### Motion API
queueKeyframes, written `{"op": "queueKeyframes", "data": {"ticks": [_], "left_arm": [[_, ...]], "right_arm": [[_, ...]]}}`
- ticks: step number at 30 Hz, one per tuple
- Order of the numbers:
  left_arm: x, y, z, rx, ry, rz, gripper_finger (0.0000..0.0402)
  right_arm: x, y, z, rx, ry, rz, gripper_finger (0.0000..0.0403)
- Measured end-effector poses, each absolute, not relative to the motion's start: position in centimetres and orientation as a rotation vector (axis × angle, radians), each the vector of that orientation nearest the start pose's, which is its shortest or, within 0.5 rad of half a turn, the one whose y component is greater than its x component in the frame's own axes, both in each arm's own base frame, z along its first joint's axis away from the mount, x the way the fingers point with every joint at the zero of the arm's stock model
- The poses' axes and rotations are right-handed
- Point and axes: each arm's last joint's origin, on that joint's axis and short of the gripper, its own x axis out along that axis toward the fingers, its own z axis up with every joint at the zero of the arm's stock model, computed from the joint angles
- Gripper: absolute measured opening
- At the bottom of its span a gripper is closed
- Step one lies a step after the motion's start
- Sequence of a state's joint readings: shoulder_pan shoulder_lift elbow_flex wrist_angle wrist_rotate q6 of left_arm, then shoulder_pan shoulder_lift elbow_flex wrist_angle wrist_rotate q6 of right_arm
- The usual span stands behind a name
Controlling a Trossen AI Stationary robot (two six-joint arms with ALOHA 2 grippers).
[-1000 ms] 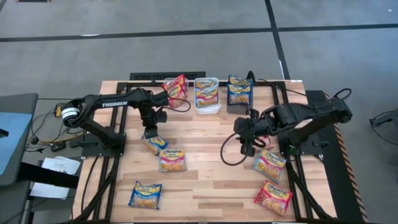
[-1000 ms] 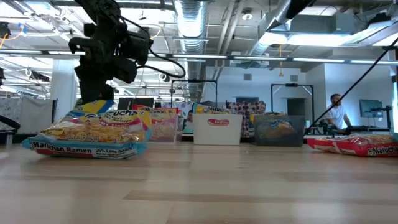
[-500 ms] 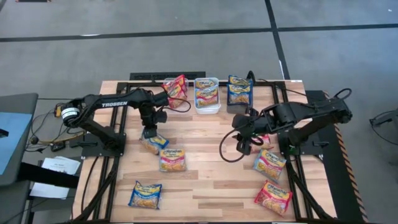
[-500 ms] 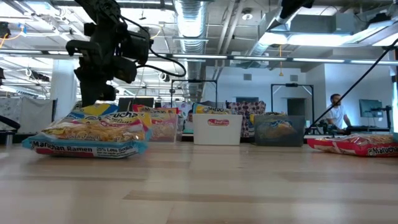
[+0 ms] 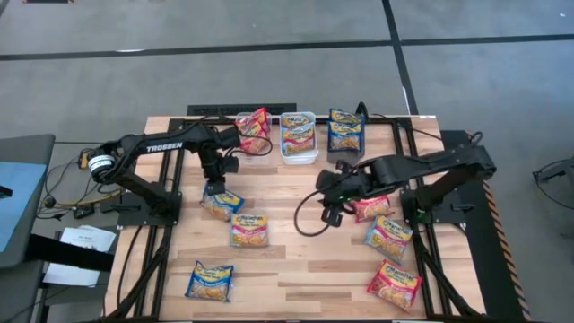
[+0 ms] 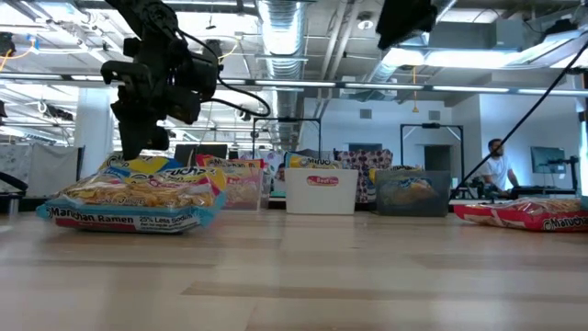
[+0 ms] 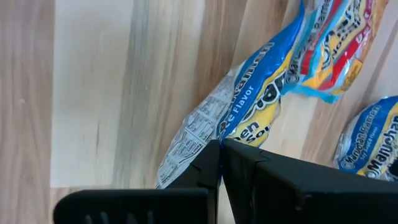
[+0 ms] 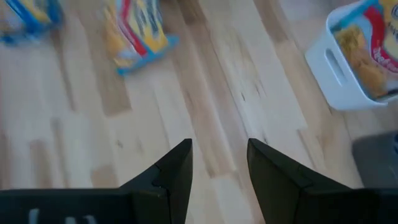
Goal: Sort Maruchan noodles
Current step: Put the blue noodle pack into the black bin
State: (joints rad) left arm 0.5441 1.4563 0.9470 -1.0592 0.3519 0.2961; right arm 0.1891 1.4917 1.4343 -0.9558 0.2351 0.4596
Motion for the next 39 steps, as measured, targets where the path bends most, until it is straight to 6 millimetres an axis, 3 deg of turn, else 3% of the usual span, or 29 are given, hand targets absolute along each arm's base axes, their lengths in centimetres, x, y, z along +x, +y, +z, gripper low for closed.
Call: {"op": "queueKeyframes", "data": {"ticks": [7, 16, 24, 32, 39], "left_arm": [[20.6, 11.4, 20.4, -0.432, 1.374, -0.075, 0.0000], [20.6, 11.4, 20.4, -0.491, 1.387, -0.001, 0.0002], [20.7, 11.3, 20.5, -0.548, 1.349, -0.055, 0.0063], [21.1, 11.2, 20.4, -0.241, 1.346, -0.173, 0.0139], [21.8, 11.6, 20.4, -0.141, 1.292, -0.156, 0.0151]], "right_arm": [[31.3, 4.7, 31.5, 0.194, 0.967, -0.274, 0.0175], [31.1, 4.5, 31.6, 0.194, 0.974, -0.278, 0.0175], [30.8, 4.9, 31.5, 0.186, 1.002, -0.265, 0.0175], [30.8, 4.9, 31.5, 0.194, 1.004, -0.253, 0.0175], [30.8, 4.9, 31.5, 0.198, 1.006, -0.247, 0.0175]]}}
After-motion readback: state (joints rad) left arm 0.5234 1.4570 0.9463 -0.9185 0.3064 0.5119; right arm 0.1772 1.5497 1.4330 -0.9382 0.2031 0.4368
